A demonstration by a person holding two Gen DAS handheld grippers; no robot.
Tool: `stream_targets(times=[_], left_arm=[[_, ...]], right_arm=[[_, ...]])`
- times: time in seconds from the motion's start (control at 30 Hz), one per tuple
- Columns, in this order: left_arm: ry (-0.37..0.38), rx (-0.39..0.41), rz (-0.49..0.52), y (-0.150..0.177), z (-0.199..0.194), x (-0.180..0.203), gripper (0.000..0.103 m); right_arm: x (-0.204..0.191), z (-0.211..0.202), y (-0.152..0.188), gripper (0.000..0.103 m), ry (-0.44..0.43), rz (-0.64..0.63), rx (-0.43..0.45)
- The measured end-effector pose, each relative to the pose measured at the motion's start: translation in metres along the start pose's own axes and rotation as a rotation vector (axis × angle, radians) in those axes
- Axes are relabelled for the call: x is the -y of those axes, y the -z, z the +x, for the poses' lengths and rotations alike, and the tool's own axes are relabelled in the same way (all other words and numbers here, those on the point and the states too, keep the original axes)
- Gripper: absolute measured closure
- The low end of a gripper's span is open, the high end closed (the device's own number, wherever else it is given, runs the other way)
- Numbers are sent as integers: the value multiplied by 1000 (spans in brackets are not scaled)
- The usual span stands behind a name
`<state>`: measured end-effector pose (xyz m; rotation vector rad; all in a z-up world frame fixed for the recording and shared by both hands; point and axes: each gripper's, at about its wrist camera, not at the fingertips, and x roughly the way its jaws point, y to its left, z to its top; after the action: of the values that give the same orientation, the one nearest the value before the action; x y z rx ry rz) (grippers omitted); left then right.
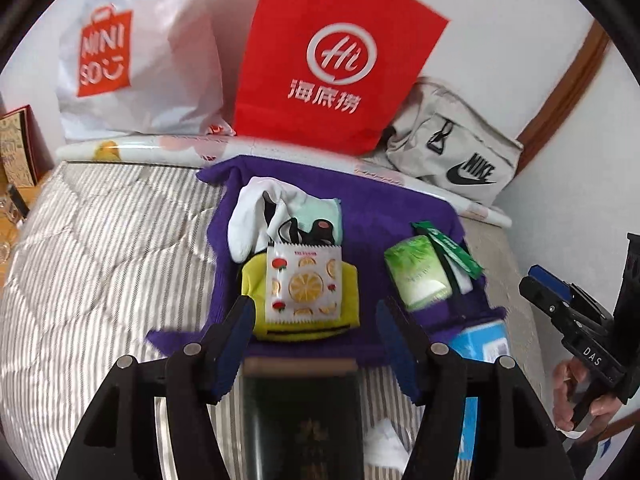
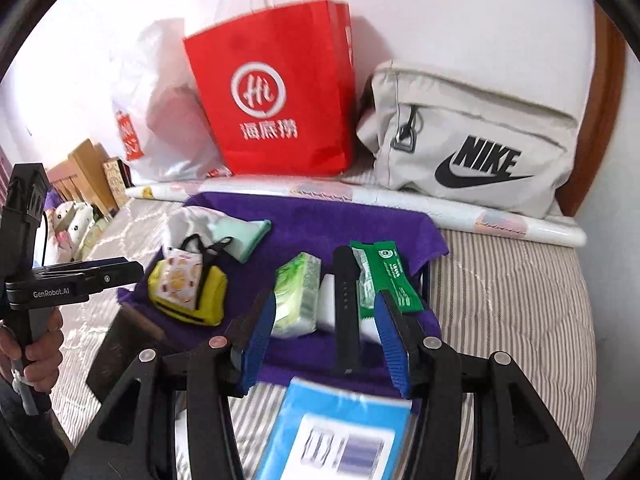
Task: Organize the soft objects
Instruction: 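Move the left gripper to the clear mesh bag while the right gripper moves to the white knotted cloth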
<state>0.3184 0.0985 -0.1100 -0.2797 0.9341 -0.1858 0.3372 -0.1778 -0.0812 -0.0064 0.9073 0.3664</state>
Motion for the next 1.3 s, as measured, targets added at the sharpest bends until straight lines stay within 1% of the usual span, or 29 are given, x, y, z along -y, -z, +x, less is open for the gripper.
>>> stream_targets(times=[0.1,0.13,0.2,0.27,0.3,0.4,0.47,0.6,0.73,0.93,0.97,1.03,1.17,1.3], left_arm=[[-11,34,4,16,-23,2,43],[-17,45,6,23,-31,3,43],[-17,64,11,36,-45,3,43],[-21,80,19,52,-58,5,43],[-22,83,23,58,-61,5,43],[-38,83,38,83,-71,5,43],[-27,66,35,96,-73,3,43],[-8,33,7,122,-73,-7,43],[-13,8,18,140,-70,-14,43],[-46,-8,49,155,-65,-25,42],[-46,-10,49,156,-65,-27,42],[-36,-12,50,158,-63,-33,42],[-32,-16,56,163,-59,-40,42],[-12,-18,79,168,-55,-40,42]], right_arm=[[-8,-23,12,52,-3,6,42],[-10,-31,18,49,-34,25,45],[-15,-41,28,47,-104,53,18],[-22,-49,40,47,-134,62,-6],[-29,-54,48,47,-137,47,-3],[-47,-63,68,47,-113,-7,-5],[-59,-62,83,47,-126,-34,-41],[-74,-59,107,47,-150,-56,-82],[-90,-51,126,47,-139,-94,-89],[-115,-29,144,47,-98,-183,-119],[-118,-25,146,48,-87,-197,-121],[-124,-17,149,53,-71,-218,-135],[-128,-2,151,54,-46,-216,-155],[-128,11,156,57,-14,-227,-172]])
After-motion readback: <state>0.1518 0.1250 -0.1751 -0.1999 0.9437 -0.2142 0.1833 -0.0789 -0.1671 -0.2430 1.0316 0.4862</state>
